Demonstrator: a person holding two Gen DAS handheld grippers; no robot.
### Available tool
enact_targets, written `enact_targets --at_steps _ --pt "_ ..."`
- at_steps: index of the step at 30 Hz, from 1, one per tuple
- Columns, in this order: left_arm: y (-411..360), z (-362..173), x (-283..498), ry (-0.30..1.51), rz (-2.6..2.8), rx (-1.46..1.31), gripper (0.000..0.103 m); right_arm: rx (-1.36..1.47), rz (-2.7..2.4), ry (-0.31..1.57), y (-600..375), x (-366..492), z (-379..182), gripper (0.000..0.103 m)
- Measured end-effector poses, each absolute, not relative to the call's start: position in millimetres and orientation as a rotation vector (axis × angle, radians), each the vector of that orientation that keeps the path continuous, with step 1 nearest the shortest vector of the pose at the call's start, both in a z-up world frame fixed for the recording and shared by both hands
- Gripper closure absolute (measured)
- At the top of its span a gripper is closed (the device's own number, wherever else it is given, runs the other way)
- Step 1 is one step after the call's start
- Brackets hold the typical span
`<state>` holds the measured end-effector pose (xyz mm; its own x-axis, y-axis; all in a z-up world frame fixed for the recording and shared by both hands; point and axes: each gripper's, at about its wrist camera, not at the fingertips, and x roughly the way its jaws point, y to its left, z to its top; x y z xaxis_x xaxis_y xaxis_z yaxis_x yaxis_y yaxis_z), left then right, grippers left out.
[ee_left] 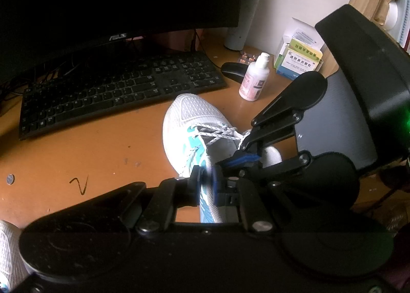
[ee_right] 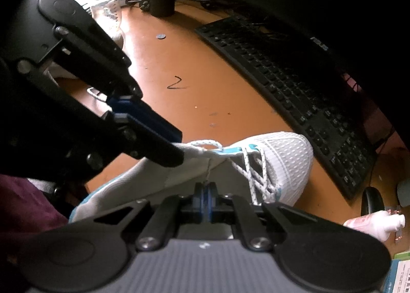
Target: Lace up shoes with both hands
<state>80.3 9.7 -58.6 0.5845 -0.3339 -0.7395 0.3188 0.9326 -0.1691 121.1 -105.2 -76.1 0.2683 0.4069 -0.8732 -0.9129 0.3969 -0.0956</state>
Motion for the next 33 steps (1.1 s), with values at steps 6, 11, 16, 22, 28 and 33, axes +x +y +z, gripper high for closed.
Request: enact_targets --at_steps 6,11,16,22,28,33 --pt "8.7 -58.7 80.0 0.867 -0.381 -0.019 0.097 -0.687 0.992 0.882 -105.2 121.2 -74.3 0.1" --pt "13.4 -60.4 81.6 0.867 -0.395 -0.014 0.097 -0.685 0.991 0.869 -104.3 120.1 -71.8 0.099" --pt "13.4 -60.1 82.5 0.869 -0.404 -0.015 0.097 -0.671 0.988 0.84 -103.9 119.0 -66.1 0.099" --pt "18.7 -55.6 82.8 0.872 -0.4 -0.041 0.097 -0.676 0.99 0.797 -100.9 118.2 -61.5 0.099" --pt "26.8 -45.9 86.2 0.839 -0.379 -0.102 0.097 -0.67 0.989 0.792 -101.5 118.8 -61.1 0.099" --pt "34.5 -56.7 102.2 0.862 -0.346 -0.181 0.097 -0.673 0.976 0.791 -101.1 119.0 -63.2 0.099"
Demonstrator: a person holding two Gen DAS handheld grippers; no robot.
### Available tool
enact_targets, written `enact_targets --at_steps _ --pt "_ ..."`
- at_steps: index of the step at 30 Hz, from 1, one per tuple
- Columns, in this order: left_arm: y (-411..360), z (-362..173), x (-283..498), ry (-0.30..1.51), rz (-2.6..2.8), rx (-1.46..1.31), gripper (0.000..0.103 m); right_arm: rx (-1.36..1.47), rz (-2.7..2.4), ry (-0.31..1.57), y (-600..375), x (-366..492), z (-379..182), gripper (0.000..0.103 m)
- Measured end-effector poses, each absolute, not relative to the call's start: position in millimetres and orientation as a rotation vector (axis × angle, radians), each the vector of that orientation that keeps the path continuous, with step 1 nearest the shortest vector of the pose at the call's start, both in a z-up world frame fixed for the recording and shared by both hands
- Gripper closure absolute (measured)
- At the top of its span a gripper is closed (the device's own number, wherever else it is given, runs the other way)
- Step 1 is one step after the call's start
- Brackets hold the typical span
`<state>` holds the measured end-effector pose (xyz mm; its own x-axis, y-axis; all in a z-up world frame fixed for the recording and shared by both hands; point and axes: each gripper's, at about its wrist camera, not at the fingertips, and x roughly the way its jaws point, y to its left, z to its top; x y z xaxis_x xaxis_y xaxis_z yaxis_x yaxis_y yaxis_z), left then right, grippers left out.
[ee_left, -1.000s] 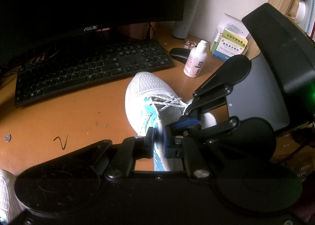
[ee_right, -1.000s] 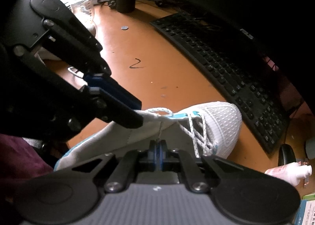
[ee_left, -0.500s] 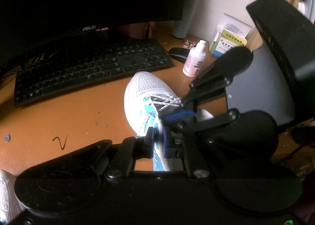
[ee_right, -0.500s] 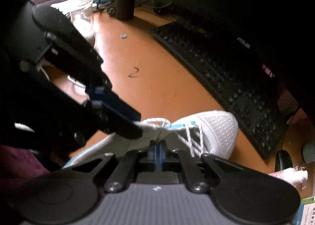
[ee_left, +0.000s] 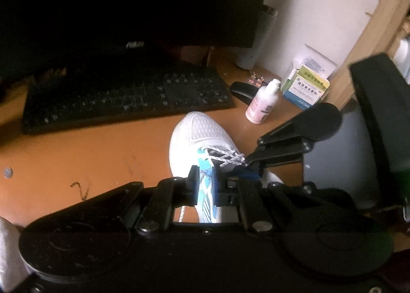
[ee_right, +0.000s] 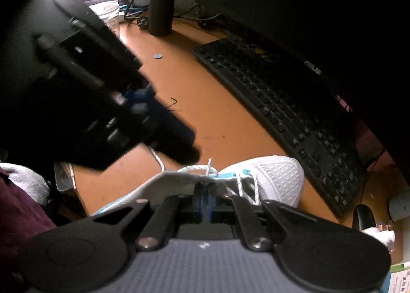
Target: Lace up shoes with both hands
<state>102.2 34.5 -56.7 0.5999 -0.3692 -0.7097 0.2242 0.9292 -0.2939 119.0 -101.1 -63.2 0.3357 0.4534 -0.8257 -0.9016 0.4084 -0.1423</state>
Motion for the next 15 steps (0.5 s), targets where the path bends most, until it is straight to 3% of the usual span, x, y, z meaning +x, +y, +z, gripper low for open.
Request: enact_targets --at_steps 15 --pt "49.7 -77.2 122.0 0.936 -0.356 -0.449 0.097 -0.657 0.973 0.81 -99.2 121.8 -64.9 0.099"
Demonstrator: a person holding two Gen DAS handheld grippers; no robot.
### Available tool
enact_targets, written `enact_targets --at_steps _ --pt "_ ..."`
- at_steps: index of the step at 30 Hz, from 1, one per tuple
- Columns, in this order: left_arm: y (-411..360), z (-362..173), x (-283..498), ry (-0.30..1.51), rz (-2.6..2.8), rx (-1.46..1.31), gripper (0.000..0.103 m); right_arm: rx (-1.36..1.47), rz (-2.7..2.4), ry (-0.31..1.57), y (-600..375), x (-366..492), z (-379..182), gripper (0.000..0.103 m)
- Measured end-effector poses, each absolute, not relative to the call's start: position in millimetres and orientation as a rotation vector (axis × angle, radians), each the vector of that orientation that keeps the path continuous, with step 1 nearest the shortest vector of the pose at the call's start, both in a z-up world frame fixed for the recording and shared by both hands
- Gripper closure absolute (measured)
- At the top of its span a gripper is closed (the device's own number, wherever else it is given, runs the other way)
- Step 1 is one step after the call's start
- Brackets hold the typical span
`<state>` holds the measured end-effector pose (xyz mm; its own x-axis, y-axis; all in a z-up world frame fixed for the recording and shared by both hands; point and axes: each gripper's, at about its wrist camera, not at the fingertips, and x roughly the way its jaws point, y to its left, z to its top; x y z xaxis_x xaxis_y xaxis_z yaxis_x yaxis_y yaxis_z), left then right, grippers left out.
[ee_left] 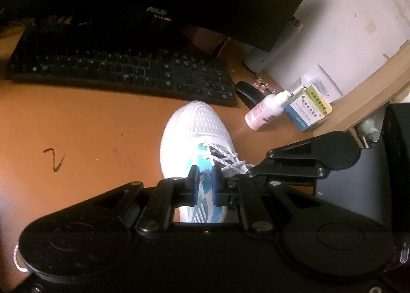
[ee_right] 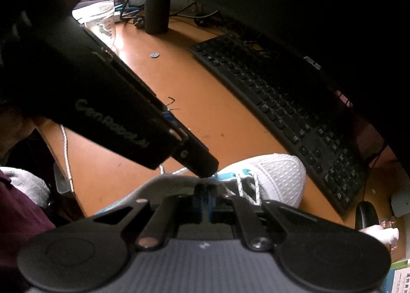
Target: Lace up shoes with both hands
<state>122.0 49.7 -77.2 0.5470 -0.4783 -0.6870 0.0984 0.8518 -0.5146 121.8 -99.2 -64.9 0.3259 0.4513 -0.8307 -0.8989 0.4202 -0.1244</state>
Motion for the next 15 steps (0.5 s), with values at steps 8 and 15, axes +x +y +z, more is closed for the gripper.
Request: enact_targets --at_steps 8,15 --pt "53.4 -84.5 123.8 0.93 -0.383 -0.525 0.1 -0.65 0.973 0.808 -99.6 124.0 -68.2 0.099" --pt "54.4 -77.7 117.5 0.887 -0.357 -0.503 0.103 -0.651 0.942 0.775 -99.2 119.5 -70.9 0.088"
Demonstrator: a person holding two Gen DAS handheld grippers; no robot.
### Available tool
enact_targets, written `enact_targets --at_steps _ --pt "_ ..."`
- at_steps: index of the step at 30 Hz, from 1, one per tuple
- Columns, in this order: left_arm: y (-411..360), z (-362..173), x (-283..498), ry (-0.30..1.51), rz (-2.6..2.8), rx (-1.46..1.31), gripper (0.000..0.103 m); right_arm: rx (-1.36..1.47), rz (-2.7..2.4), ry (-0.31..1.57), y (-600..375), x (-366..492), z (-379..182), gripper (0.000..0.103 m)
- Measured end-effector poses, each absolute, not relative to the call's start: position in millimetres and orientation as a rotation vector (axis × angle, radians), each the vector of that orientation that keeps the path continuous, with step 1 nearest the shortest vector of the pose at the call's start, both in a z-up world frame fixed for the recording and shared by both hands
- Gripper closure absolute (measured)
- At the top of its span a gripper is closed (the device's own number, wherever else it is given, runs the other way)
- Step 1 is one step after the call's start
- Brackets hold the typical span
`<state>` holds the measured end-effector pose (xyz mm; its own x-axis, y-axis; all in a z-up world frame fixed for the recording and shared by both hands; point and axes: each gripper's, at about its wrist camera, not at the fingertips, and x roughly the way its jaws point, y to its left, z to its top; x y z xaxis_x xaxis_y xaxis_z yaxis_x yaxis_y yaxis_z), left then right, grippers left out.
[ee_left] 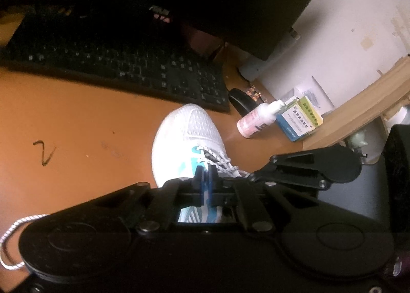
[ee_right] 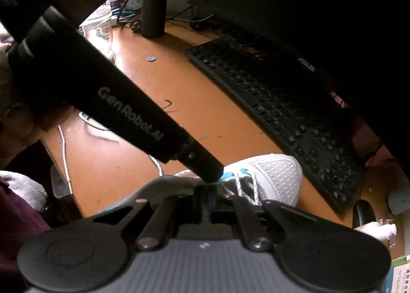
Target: Lace up shoes with both hands
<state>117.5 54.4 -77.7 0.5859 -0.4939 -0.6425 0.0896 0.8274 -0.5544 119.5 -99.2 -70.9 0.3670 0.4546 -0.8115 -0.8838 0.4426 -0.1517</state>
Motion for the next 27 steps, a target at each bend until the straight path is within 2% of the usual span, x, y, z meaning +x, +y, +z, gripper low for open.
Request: enact_targets --at_steps 1,2,4,14,21,27 --pt "56.5 -75.7 115.7 0.879 -0.352 -0.501 0.103 -0.652 0.939 0.773 -99.6 118.5 -70.3 0.08" --pt "60.2 -71.7 112.6 0.861 -0.336 -0.494 0.103 -0.654 0.924 0.763 -101.4 117.1 -69.9 0.067" --pt "69.0 -62.7 107.5 0.826 -0.308 -0.478 0.103 -0.654 0.888 0.735 -108.6 113.8 -67.4 0.057" --pt "173.6 -8.1 57.2 0.662 0.014 -0.429 0.103 -0.626 0.771 0.744 -139.1 117.1 -76.7 0.057" --pt "226.6 16.9 8.8 0.612 0.225 -0.393 0.103 -0.598 0.766 0.746 -143.7 124.8 -82.8 0.057" --pt "255.6 26.8 -22.4 0.578 0.372 -0.378 0.103 -0.573 0.767 0.749 -155.5 107.7 -65.0 0.057"
